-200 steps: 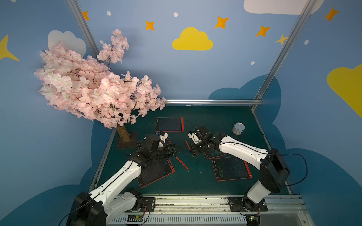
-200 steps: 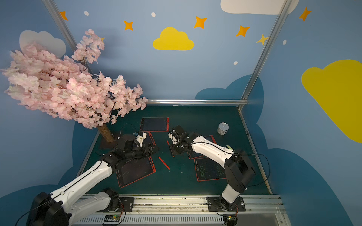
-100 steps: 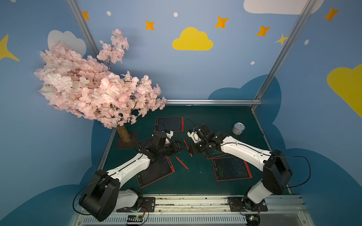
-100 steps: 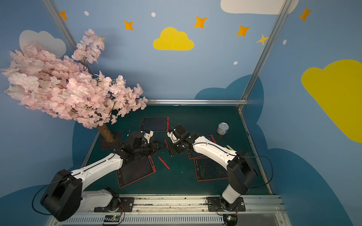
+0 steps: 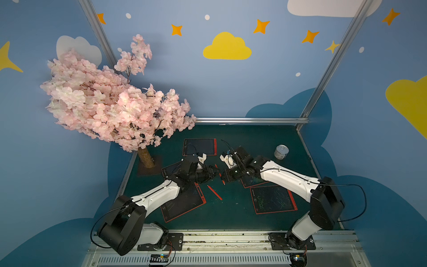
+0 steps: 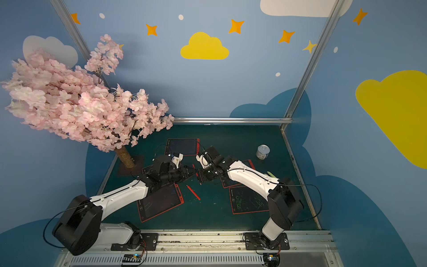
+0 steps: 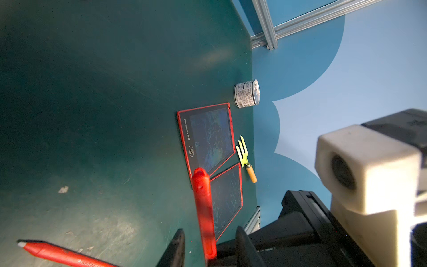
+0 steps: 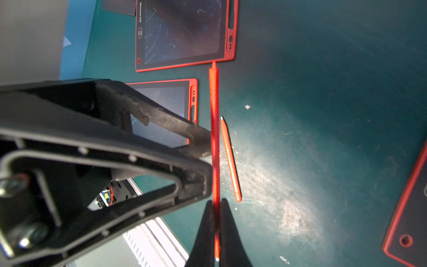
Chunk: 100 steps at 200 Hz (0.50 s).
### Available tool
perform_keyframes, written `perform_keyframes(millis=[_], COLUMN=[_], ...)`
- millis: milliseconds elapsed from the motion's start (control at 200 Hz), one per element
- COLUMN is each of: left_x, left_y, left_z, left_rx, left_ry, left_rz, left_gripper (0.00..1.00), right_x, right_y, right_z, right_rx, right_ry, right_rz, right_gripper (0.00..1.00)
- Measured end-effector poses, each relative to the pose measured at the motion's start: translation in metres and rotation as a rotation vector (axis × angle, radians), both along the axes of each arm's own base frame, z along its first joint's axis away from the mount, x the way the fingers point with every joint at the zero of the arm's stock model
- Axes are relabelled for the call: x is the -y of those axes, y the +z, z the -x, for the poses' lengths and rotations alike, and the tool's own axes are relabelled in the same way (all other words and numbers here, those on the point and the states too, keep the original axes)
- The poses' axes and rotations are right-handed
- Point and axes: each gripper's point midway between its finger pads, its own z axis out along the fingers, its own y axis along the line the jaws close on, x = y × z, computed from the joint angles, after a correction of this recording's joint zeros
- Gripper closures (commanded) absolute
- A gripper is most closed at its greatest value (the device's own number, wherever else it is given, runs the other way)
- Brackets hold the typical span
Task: Place the stylus back onto the writing tablet
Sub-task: Place the stylus on the writing tablet.
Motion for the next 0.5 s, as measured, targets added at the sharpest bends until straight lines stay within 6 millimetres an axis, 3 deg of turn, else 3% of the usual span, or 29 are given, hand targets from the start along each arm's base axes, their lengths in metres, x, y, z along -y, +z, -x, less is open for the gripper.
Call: perform_keyframes(millis=[501], left_x=[0.0012], left_y=[-0.0041], left_z=[-0.0011], left_rx=[0.002], left_ry=[0.006], left_rz=[-0.013], left_gripper=[0.82], right_x=[-0.0019], right_y=[0.0014], right_z=[-0.0001], right_rx=[0.0], right_ry=[0.003], right_rz=[-0.011], right_gripper=[0.98])
